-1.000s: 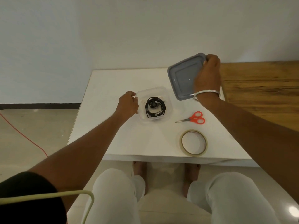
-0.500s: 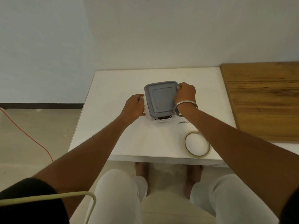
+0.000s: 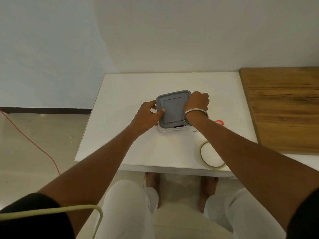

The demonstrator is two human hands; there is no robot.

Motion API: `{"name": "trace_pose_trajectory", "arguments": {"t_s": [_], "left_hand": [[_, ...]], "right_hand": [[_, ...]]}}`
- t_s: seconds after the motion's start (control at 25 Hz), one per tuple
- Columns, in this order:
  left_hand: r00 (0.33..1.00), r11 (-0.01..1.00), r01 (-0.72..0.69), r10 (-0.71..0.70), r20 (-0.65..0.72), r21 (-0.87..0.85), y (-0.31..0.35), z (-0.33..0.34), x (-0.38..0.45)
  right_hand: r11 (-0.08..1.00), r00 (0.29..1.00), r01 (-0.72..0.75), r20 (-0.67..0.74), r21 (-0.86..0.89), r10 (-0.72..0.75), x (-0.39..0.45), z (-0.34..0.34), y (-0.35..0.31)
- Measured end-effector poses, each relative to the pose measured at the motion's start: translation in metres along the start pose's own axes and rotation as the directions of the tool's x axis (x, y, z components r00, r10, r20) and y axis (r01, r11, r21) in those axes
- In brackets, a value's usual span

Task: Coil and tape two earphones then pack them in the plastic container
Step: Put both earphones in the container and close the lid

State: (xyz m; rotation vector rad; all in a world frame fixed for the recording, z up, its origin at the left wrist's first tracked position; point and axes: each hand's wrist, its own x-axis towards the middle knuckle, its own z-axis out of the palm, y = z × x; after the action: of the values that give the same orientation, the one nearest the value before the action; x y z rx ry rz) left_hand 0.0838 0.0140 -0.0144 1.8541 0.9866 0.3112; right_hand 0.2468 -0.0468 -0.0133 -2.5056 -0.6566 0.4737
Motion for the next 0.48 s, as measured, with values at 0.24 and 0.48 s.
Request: {"name": "trace_pose_trajectory", "arguments": {"t_s": [0.24, 0.48], "left_hand": [[0.998, 0.997, 0.059, -0.060, -0.006, -0.044, 0.000, 0.001, -0.003], [0.999, 0.998, 0.053, -0.053, 0.007, -0.040, -0.005, -0.001, -0.008]], "right_hand": [[0.991, 0.998, 0.058, -0.007, -0.123, -0.059, -0.006, -0.002, 0.003], [0.980, 0.984, 0.178, 0.006, -0.088, -0.178, -0.010, -0.003, 0.021]]}}
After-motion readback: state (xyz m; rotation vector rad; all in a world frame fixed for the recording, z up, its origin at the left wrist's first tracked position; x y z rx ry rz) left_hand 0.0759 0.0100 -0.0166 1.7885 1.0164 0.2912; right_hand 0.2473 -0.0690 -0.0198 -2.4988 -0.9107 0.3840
